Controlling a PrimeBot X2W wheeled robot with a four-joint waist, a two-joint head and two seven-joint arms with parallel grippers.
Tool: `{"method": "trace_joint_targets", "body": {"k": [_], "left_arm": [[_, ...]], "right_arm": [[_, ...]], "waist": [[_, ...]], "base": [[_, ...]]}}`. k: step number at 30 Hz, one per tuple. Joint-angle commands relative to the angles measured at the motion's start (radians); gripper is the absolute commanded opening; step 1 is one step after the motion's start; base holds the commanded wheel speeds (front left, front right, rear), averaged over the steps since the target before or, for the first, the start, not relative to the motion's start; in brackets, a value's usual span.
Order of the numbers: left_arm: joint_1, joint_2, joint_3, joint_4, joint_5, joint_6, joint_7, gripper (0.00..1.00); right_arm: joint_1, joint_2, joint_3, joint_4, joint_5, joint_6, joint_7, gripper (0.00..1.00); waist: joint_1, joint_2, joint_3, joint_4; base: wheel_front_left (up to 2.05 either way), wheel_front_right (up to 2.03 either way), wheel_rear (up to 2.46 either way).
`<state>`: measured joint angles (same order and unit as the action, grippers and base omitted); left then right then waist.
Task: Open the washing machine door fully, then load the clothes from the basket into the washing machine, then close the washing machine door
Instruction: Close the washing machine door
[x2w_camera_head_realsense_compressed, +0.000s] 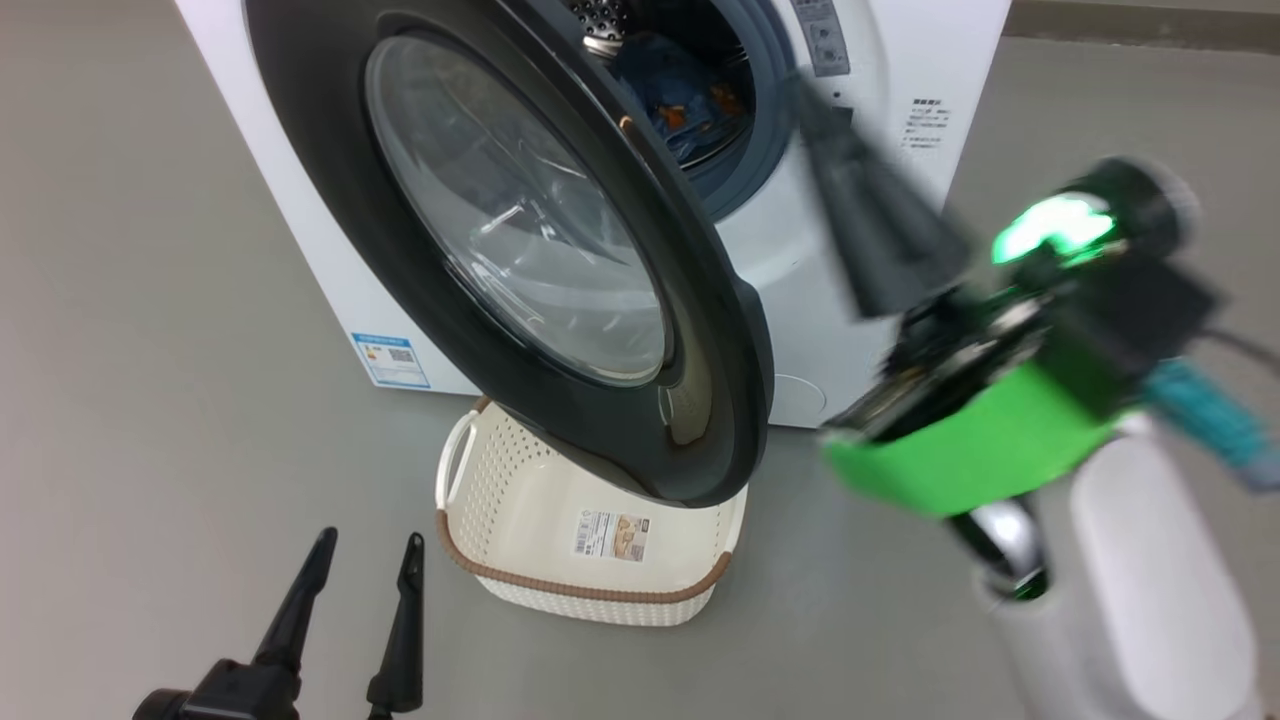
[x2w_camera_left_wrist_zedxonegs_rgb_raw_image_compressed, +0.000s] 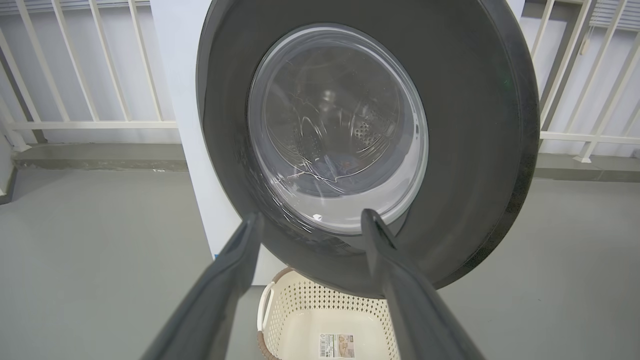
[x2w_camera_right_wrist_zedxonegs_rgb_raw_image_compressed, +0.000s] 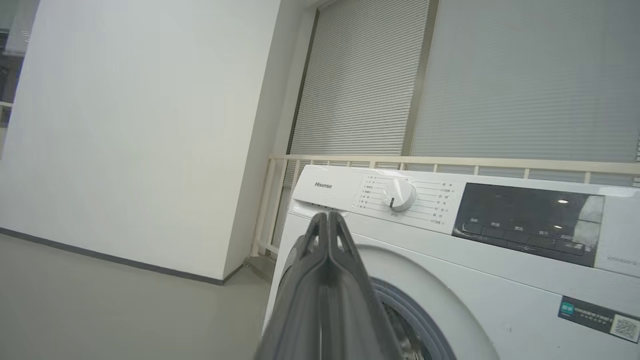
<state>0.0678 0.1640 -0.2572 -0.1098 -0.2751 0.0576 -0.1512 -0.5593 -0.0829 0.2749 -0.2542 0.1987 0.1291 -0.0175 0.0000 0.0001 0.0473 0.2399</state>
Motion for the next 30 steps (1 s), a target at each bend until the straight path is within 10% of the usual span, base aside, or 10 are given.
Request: {"method": "trace_joint_targets", "body": {"k": [1, 30], "left_arm": [[-0.049, 0.012, 0.028, -0.032, 0.009, 0.009, -0.010, 1.00], [-0.117, -0.006, -0.002, 0.000, 0.008, 0.014, -0.058, 1.00]], "right_arm": [[-0.015, 0.021, 0.067, -0.017, 0.024, 0.002, 0.026, 0.00], [-0.085, 0.031, 0.251, 0.512, 0.149, 0.002, -0.019, 0.00]], "waist": [[0.0000, -0.0001, 0.010, 0.008], [0.0000, -0.0001, 0.110, 0.053]], "base": [[0.00, 0.00, 0.00], [0.00, 0.00, 0.00]]}}
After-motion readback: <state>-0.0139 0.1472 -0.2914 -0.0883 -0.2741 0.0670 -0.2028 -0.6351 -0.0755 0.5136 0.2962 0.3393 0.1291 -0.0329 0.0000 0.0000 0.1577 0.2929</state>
